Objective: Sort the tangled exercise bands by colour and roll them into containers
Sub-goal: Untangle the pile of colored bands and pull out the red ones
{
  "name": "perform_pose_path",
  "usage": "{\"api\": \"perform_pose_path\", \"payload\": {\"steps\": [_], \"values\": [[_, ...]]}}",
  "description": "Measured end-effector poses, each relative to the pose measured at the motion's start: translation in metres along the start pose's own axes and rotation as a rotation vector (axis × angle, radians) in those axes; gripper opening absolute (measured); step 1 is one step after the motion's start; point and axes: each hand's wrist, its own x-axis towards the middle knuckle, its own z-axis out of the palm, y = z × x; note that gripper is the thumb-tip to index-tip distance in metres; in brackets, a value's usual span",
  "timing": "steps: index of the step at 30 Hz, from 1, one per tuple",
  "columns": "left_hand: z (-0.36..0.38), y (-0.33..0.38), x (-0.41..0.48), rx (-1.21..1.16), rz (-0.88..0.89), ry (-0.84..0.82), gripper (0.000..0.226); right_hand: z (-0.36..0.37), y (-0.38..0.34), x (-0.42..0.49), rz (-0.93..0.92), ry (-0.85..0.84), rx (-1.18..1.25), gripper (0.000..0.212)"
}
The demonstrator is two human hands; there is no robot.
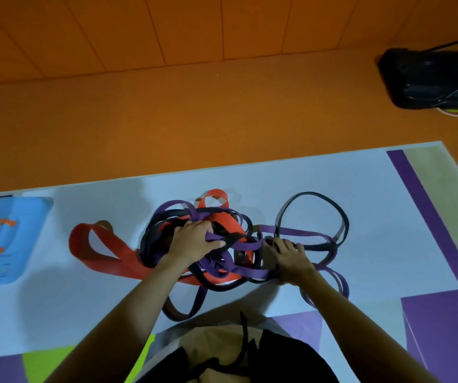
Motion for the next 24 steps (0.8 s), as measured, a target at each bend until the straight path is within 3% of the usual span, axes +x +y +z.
{"api": "perform_pose_path", "payload": {"steps": [3,6,8,11,13,17,20,24], "values": [[-0.001,0.003,0.000,0.020,-0.007,0.010,0.043,0.000,0.007,-0.006,0.042,0.093,0.025,0.091],[-0.001,0.005,0.001,0.026,-0.004,0.002,0.044,-0.004,0.020,-0.009,0.070,0.169,0.003,0.079],[0.000,0.006,0.000,0.031,-0.005,-0.003,0.044,-0.007,0.030,-0.006,0.070,0.202,-0.035,0.084],[0.003,0.006,-0.002,0.028,-0.008,-0.006,0.045,-0.023,0.048,-0.002,0.121,0.102,-0.123,0.125],[0.005,0.005,-0.004,0.027,-0.007,0.000,0.045,-0.030,0.062,0.001,0.126,0.053,-0.164,0.139],[0.005,0.005,-0.007,0.027,-0.011,0.010,0.043,-0.038,0.074,0.000,0.141,-0.046,-0.232,0.131],[0.004,0.004,-0.010,0.036,-0.023,0.008,0.042,-0.033,0.074,-0.003,0.152,-0.021,-0.194,0.123],[0.005,0.007,-0.015,0.033,-0.026,0.010,0.041,-0.028,0.075,-0.008,0.204,-0.028,-0.170,0.098]]}}
